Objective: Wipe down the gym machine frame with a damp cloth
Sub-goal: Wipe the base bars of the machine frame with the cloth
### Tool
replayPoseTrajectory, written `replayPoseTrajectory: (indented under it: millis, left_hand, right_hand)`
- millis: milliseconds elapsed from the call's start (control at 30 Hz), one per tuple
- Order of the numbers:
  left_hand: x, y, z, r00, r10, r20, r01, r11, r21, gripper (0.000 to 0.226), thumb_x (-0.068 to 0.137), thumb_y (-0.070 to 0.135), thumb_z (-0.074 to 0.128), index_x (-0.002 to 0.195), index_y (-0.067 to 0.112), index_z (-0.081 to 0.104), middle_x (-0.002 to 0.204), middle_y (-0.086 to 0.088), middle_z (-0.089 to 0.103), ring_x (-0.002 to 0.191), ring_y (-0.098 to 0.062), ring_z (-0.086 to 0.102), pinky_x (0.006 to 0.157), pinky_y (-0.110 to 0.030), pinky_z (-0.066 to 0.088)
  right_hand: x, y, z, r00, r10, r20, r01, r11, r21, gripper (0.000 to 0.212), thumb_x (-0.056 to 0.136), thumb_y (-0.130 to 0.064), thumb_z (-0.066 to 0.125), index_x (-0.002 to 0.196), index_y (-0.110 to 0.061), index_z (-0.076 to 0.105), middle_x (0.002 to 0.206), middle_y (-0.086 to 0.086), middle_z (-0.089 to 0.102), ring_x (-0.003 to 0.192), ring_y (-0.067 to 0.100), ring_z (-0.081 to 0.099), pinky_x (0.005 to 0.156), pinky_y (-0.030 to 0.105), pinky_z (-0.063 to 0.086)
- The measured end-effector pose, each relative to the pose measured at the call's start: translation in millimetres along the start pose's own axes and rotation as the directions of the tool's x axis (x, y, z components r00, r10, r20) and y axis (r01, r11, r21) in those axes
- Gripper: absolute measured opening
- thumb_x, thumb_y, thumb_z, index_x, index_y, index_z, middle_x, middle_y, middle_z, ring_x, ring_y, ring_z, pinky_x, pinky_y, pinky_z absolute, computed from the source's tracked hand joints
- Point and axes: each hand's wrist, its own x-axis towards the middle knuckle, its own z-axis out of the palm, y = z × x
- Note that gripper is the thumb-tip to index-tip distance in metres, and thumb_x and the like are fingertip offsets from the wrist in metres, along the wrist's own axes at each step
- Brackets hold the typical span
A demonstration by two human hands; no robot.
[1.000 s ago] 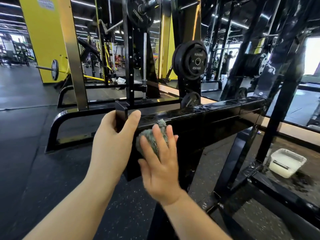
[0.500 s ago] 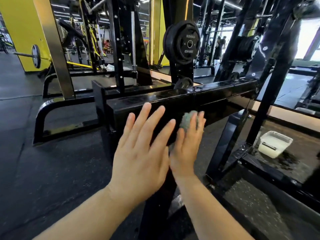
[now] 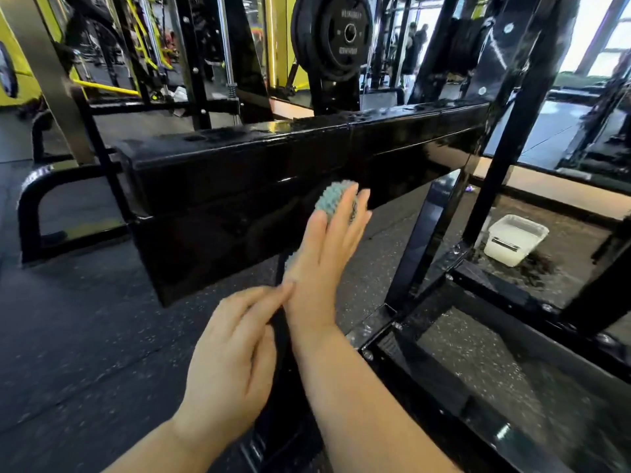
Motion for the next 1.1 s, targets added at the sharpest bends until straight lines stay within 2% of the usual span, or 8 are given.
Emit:
replayPoseTrajectory:
  millis: [100,267,400,467,567,700,933,1100]
  left_hand:
    - [0,6,15,0.916,-0.400,-0.024,0.376,0.879,-0.293,0.038,0.096,0.013,0.040,0.111,0.046,0.049,0.119,0.025,0.050,0.112,0.010,0.047,0.096,-0.014,0.040]
    - [4,3,25,0.723,-0.666,0.186,0.681,0.641,-0.353,0.031,0.101,0.022,0.033,0.104,0.044,0.055,0.108,0.027,0.049,0.111,-0.001,0.051,0.082,-0.014,0.037]
    - [10,-3,26,0.724,-0.670,0.165,0.675,0.638,-0.369,0.033,0.101,0.022,0.032,0.104,0.044,0.056,0.111,0.020,0.057,0.103,0.004,0.053,0.076,-0.012,0.038]
    - [10,-6,34,0.720,-0.676,0.155,0.669,0.617,-0.415,0.033,0.100,0.018,0.034,0.108,0.040,0.058,0.112,0.015,0.060,0.102,0.004,0.056,0.086,-0.018,0.043]
    - [5,-8,45,0.700,-0.698,0.151,0.676,0.580,-0.454,0.034,0.100,0.016,0.036,0.105,0.041,0.058,0.115,0.012,0.060,0.110,-0.003,0.055,0.100,-0.029,0.041]
    - [-3,-12,46,0.688,-0.708,0.159,0.698,0.587,-0.410,0.033,0.100,0.017,0.037,0.105,0.041,0.058,0.113,0.018,0.057,0.112,-0.001,0.052,0.103,-0.030,0.039]
    - [18,1,45,0.760,-0.644,0.087,0.619,0.678,-0.396,0.031,0.098,0.016,0.038,0.101,0.040,0.057,0.113,0.015,0.056,0.107,0.000,0.054,0.099,-0.030,0.042]
    - [15,4,43,0.794,-0.607,0.030,0.576,0.737,-0.353,0.035,0.096,0.011,0.042,0.095,0.041,0.060,0.103,0.022,0.058,0.102,0.005,0.053,0.099,-0.034,0.044]
  right_hand:
    - [-28,44,0,0.994,-0.108,0.027,0.110,0.990,-0.090,0.052,0.099,-0.042,0.019,0.143,-0.054,-0.006,0.155,-0.026,-0.014,0.146,0.005,-0.014,0.120,0.035,-0.001]
    - [-71,78,-9,0.818,0.573,0.046,-0.575,0.816,0.057,0.043,0.103,-0.039,0.022,0.132,-0.058,-0.004,0.157,-0.020,-0.011,0.147,0.005,-0.010,0.121,0.034,0.002]
    - [3,32,-1,0.995,-0.032,-0.092,0.032,0.999,-0.005,0.058,0.102,-0.014,0.041,0.150,-0.013,0.009,0.161,0.006,-0.002,0.149,0.019,-0.004,0.120,0.032,0.002]
    - [3,39,3,0.989,-0.127,-0.073,0.124,0.991,-0.049,0.056,0.102,-0.018,0.035,0.150,-0.021,0.005,0.160,-0.003,-0.005,0.148,0.013,-0.008,0.119,0.025,-0.001]
    - [-56,83,-3,0.995,0.088,-0.052,-0.090,0.995,-0.052,0.053,0.101,-0.037,0.024,0.143,-0.054,-0.001,0.158,-0.021,-0.005,0.146,0.000,-0.005,0.121,0.033,0.005]
    - [-85,95,-9,0.776,0.631,0.006,-0.630,0.775,0.052,0.040,0.104,-0.034,0.023,0.127,-0.059,0.002,0.158,-0.020,-0.006,0.143,-0.005,-0.008,0.121,0.032,0.001]
    - [21,23,-6,0.985,-0.170,-0.030,0.166,0.978,-0.123,0.049,0.100,-0.046,0.015,0.147,-0.043,0.001,0.156,-0.020,-0.005,0.146,0.007,-0.014,0.120,0.031,-0.005]
    - [-51,81,-17,0.997,0.041,0.068,-0.035,0.995,-0.095,0.050,0.097,-0.054,0.015,0.142,-0.061,-0.006,0.153,-0.033,-0.012,0.145,0.002,-0.015,0.121,0.046,0.003]
